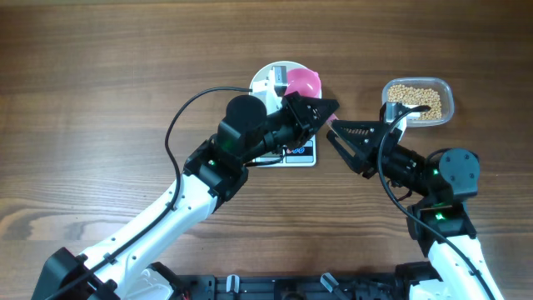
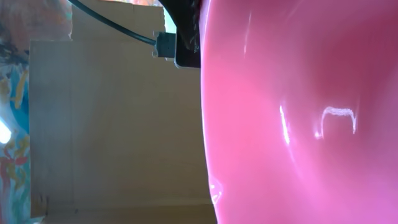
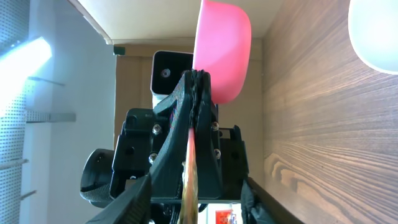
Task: Scoop item into bowl and weigh 150g on scale
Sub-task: 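Move the right gripper to the scoop handle held by the left gripper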
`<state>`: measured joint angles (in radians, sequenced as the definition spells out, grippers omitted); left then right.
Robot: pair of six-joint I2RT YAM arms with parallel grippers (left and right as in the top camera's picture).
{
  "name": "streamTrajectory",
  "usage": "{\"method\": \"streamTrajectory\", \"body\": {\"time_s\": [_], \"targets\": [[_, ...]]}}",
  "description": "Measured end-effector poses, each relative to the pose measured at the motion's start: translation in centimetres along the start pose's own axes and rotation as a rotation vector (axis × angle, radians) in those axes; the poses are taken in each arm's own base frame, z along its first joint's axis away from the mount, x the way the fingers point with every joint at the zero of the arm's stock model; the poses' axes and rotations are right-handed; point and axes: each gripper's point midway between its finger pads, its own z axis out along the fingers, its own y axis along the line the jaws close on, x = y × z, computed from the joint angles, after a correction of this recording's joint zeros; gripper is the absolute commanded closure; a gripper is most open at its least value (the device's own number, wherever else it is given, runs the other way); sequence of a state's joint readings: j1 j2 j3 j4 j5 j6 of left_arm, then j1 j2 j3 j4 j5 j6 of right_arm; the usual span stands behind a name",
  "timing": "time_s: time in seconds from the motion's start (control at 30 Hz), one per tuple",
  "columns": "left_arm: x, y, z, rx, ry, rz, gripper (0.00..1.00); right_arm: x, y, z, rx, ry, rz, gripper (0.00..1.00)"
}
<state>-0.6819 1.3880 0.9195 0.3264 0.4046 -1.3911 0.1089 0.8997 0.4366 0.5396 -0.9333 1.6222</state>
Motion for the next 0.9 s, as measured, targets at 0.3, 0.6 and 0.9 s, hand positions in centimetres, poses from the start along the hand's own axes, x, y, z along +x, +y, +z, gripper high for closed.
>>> {"method": "streamTrajectory", "body": {"time_s": [0.3,0.6,0.9], "targets": [[-0.07,0.1,0.0,-0.004,-0.004,-0.004,0.95,-0.33,0.02,0.0,-0.001,-0.019,0.015,0.69],[-0.17,0.29,0.0,-0.012,-0.01,-0.007,0.95,-0.57,0.04,-0.01,-0.002,-0.033,0.031,0.69],[-0.1,0.85,-0.01,-0.034,-0.008,-0.017,0.96,-0.76,0.05,-0.02,-0.003,-0.044,0.042,0.7]]}}
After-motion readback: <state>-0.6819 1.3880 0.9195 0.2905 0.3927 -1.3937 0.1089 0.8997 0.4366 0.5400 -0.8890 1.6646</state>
